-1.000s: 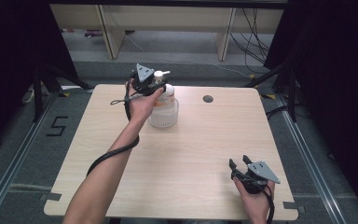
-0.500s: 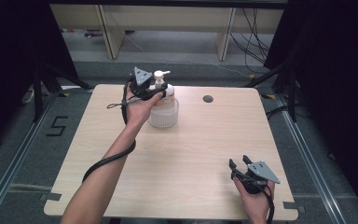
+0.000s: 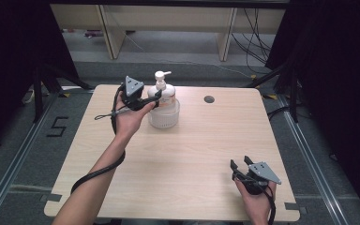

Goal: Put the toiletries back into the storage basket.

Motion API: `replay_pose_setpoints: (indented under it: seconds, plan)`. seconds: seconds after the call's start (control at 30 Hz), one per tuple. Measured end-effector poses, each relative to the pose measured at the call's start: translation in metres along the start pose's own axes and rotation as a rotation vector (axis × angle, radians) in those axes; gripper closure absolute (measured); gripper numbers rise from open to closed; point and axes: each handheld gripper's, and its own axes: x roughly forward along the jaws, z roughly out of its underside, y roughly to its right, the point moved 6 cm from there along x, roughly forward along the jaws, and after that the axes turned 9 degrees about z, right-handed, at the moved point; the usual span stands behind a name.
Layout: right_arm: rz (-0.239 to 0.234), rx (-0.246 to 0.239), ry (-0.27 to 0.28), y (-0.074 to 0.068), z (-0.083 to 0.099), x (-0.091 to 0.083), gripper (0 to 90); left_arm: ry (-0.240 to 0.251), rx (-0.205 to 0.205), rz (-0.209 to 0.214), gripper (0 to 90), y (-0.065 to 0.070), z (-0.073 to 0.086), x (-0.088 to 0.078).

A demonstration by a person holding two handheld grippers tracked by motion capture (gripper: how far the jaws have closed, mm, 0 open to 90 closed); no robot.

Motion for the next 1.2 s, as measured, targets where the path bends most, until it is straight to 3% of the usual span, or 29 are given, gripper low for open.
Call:
replay_pose_setpoints:
  seconds: [0.27,0.37,0.5,0.7,1.2]
  plan:
    - [0.006,0.005,-0.004,0.0,0.0,0.0,41.7,0.002,0.007,0.011,27.9,0.001,0.011,-0.02]
    - [0.01,-0.025,0.007,0.002,-0.001,0.0,41.6,0.003,0.004,0.023,28.2,0.003,0.016,-0.026]
    - [-0.004,0.005,-0.005,-0.001,0.0,0.0,41.5,0.002,0.006,0.04,28.3,0.007,0.022,-0.035]
    - [0.007,-0.017,0.001,0.001,0.0,0.0,41.4,0.009,0.004,0.047,28.4,0.011,0.031,-0.049]
    - [0.001,-0.006,-0.006,0.0,0.0,0.0,41.3,-0.009,0.007,0.05,28.4,0.012,0.069,-0.087]
